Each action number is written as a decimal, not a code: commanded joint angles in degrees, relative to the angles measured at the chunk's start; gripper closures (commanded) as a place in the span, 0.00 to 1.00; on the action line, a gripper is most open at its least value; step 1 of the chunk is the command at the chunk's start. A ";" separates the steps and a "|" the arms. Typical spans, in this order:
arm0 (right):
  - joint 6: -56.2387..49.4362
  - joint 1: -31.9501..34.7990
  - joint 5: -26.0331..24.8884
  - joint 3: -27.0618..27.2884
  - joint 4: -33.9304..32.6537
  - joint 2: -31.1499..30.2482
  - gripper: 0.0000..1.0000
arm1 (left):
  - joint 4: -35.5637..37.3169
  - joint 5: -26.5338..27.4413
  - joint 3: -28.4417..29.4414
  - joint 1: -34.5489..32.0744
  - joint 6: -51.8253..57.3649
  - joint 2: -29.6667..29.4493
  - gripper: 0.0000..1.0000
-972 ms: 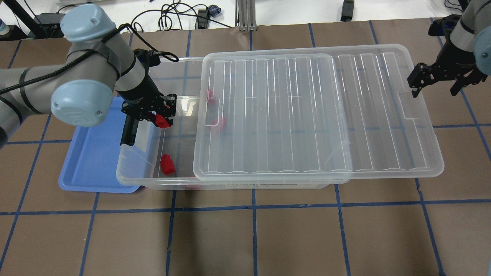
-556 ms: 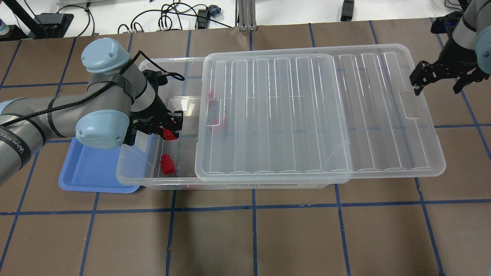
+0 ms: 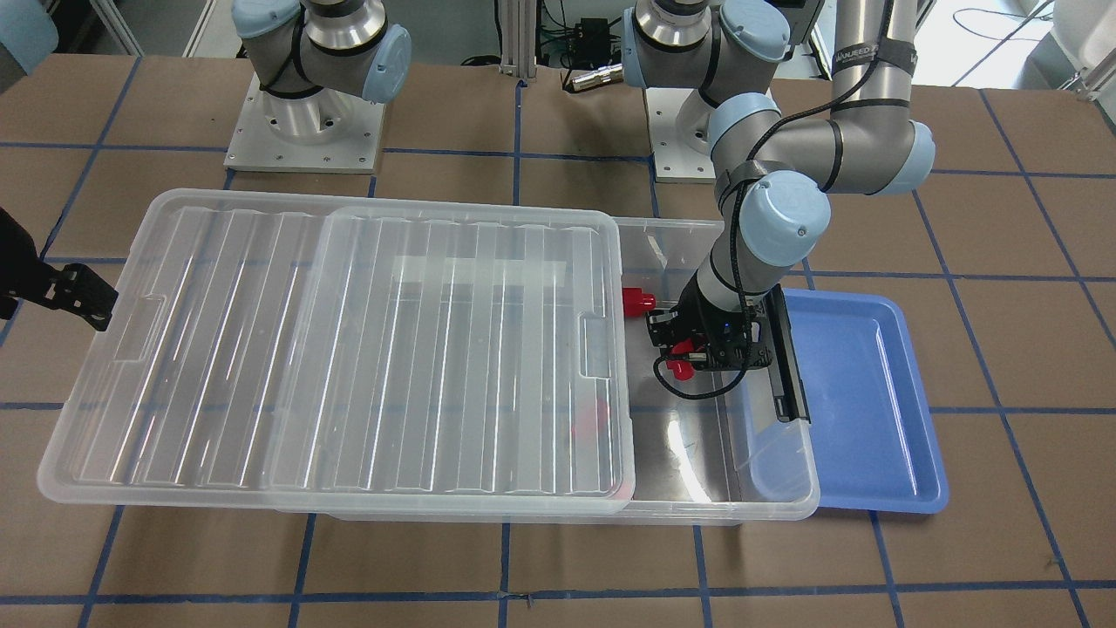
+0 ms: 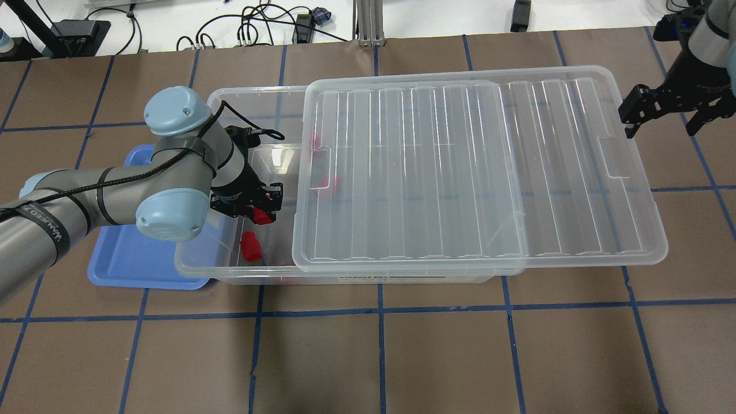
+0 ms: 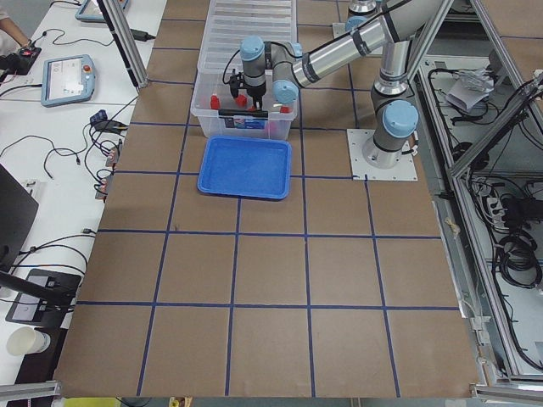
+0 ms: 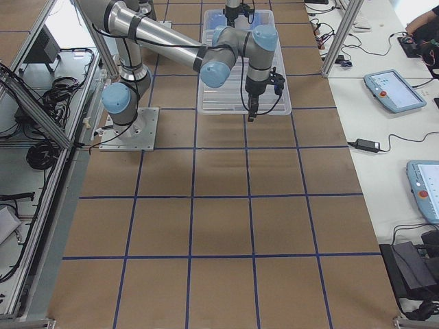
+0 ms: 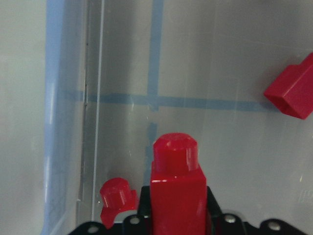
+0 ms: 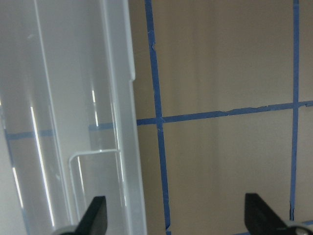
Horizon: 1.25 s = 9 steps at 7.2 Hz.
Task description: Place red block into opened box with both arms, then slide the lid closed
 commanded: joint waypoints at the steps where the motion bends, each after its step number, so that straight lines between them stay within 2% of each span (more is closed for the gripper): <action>1: 2.05 0.22 1.11 -0.28 4.31 -3.25 0.00 | 0.73 0.03 -0.77 -0.04 -0.21 -0.86 0.90; 2: 5.19 0.48 1.28 -2.03 9.13 -5.18 0.00 | 1.95 -0.05 -0.86 -0.04 -0.12 -1.73 0.89; 3: 5.84 0.57 3.72 -4.31 14.13 -6.16 0.00 | 2.66 -0.05 -0.78 -0.04 -0.12 -2.44 0.85; 4: 7.67 0.66 4.00 -6.42 15.92 -6.60 0.00 | 2.93 0.12 -0.77 -0.04 0.23 -2.79 0.54; 5: 8.47 2.40 4.18 -8.44 18.81 -7.39 0.00 | 2.93 0.12 -0.86 -0.04 -0.03 -2.97 0.10; 6: 11.35 5.64 4.10 -10.03 20.15 -7.48 0.00 | 3.19 0.21 -0.08 -0.04 0.14 -2.28 0.00; 8: 13.22 9.53 4.27 -9.87 20.60 -7.48 0.00 | 1.80 0.21 3.33 -0.31 0.14 0.36 0.00; 9: 13.22 9.54 6.19 -9.87 21.38 -7.75 0.00 | -1.86 0.21 5.27 -0.39 0.14 1.85 0.00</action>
